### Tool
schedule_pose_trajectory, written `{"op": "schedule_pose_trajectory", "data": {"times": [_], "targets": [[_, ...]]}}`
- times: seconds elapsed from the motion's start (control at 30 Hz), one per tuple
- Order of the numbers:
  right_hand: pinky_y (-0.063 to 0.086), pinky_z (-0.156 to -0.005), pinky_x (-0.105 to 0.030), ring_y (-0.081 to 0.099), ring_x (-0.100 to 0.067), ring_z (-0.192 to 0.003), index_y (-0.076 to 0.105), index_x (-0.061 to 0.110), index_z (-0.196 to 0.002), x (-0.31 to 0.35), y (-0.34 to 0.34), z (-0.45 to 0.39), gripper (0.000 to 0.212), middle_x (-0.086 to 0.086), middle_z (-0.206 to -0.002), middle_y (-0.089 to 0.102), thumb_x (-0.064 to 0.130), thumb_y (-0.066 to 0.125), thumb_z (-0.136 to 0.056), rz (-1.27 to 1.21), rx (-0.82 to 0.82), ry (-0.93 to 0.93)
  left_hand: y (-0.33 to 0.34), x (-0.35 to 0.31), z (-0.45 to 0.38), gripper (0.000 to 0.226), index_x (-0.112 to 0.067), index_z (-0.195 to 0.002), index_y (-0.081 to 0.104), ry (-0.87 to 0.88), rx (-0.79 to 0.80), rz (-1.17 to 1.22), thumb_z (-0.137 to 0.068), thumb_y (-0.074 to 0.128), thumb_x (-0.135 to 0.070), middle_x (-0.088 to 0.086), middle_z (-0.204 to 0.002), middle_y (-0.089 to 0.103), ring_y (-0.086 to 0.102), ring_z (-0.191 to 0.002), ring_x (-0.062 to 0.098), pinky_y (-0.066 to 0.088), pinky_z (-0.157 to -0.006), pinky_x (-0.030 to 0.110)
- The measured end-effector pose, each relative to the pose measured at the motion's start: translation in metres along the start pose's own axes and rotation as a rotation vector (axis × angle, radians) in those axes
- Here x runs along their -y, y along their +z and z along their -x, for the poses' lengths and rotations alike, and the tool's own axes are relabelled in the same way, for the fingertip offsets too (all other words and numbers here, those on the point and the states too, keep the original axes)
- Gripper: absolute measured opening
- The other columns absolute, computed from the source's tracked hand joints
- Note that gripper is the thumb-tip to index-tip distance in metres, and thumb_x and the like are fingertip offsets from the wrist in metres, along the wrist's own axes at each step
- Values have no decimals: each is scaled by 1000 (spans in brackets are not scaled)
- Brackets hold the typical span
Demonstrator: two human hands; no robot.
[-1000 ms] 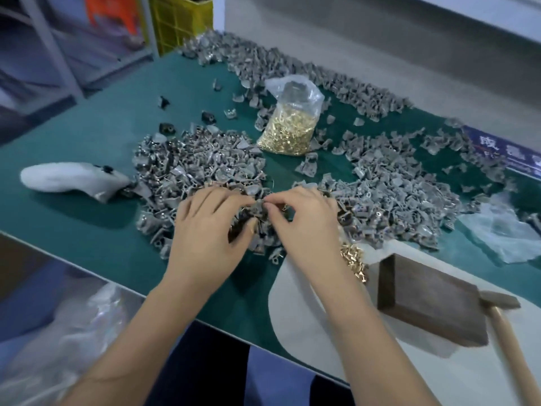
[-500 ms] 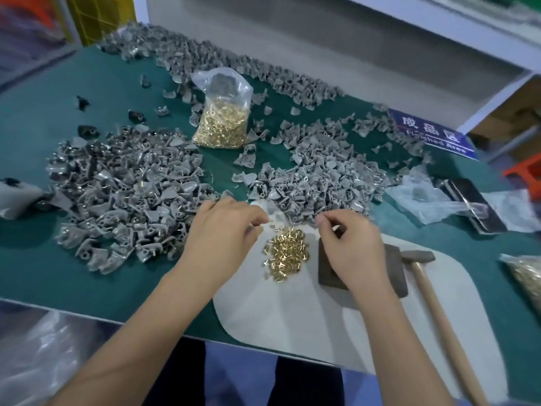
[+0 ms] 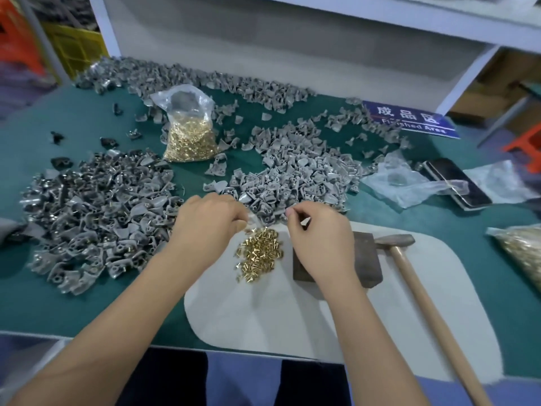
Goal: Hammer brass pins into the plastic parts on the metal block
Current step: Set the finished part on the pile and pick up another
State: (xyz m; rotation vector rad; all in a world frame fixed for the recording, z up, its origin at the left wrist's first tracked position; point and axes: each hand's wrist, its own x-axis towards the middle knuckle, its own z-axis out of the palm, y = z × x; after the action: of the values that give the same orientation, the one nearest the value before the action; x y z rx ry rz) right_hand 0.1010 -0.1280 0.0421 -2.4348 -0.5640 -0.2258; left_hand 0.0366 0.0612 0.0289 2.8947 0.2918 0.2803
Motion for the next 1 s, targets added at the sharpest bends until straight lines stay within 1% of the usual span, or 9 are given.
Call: {"op": "schedule_pose_trajectory", "data": {"times": [0.17, 0.33, 0.47, 0.57, 0.63, 0.8, 0.87, 0.93, 1.0], "targets": [[53, -80, -40, 62, -11, -80, 76, 28, -92, 0, -2, 3, 22, 14, -87, 72, 34, 57, -100, -70, -9, 3, 10, -15, 11, 15, -33, -109, 64, -41, -49, -32, -103, 51, -38, -13, -109, 62, 57, -104, 11, 44, -92, 32], [44, -64, -21, 59, 1, -72, 76, 30, -93, -7, -5, 1, 20, 20, -84, 69, 35, 57, -100, -180, -44, 22, 5, -26, 10, 7, -33, -104, 62, -62, -71, 1, -101, 55, -35, -13, -104, 63, 59, -103, 13, 46, -93, 37], [50, -70, -31, 60, -3, -72, 76, 29, -91, -7, -5, 2, 23, 15, -81, 70, 35, 56, -100, -171, -25, 15, 5, -13, 19, 13, -31, -113, 64, -121, -52, 79, -101, 58, -28, -10, -111, 67, 60, -103, 16, 53, -86, 38], [53, -76, -39, 59, -8, -68, 75, 27, -90, -6, -3, 2, 23, 11, -80, 71, 34, 56, -100, -127, -17, 4, 2, -9, 22, 19, -33, -118, 67, -77, -41, 121, -100, 61, -31, -15, -115, 67, 60, -106, 11, 54, -86, 36], [53, -77, -40, 59, -10, -68, 75, 27, -90, -5, -3, 2, 23, 11, -80, 71, 34, 56, -100, -89, -12, -2, 1, -10, 21, 22, -38, -119, 67, -34, -21, 93, -97, 64, -37, -19, -110, 66, 59, -102, 7, 53, -84, 33], [53, -78, -40, 60, -13, -70, 75, 26, -88, -3, -2, 1, 24, 10, -78, 70, 35, 56, -100, -54, -11, -3, -1, -16, 17, 16, -39, -105, 74, 8, -40, 66, -92, 67, -45, -21, -90, 58, 51, -91, 5, 42, -71, 28], [53, -79, -40, 60, -14, -71, 74, 26, -88, -3, -2, 2, 24, 10, -77, 70, 35, 56, -100, -35, -6, -8, -2, -19, 16, 13, -39, -100, 73, 1, -47, 24, -93, 65, -47, -21, -91, 59, 51, -92, 4, 35, -67, 27], [52, -81, -40, 61, -15, -71, 74, 25, -88, -3, -2, 2, 25, 9, -77, 70, 35, 56, -101, -20, 0, -15, -2, -20, 15, 12, -38, -100, 70, -8, -27, -7, -96, 61, -46, -20, -98, 62, 53, -100, 6, 37, -70, 28], [52, -82, -39, 61, -16, -72, 74, 25, -89, -3, -2, 2, 25, 9, -78, 70, 36, 55, -101, -4, 4, -17, 1, -20, 15, 13, -35, -105, 65, -9, 24, 20, -100, 55, -43, -17, -106, 58, 51, -106, 8, 45, -80, 29]]}}
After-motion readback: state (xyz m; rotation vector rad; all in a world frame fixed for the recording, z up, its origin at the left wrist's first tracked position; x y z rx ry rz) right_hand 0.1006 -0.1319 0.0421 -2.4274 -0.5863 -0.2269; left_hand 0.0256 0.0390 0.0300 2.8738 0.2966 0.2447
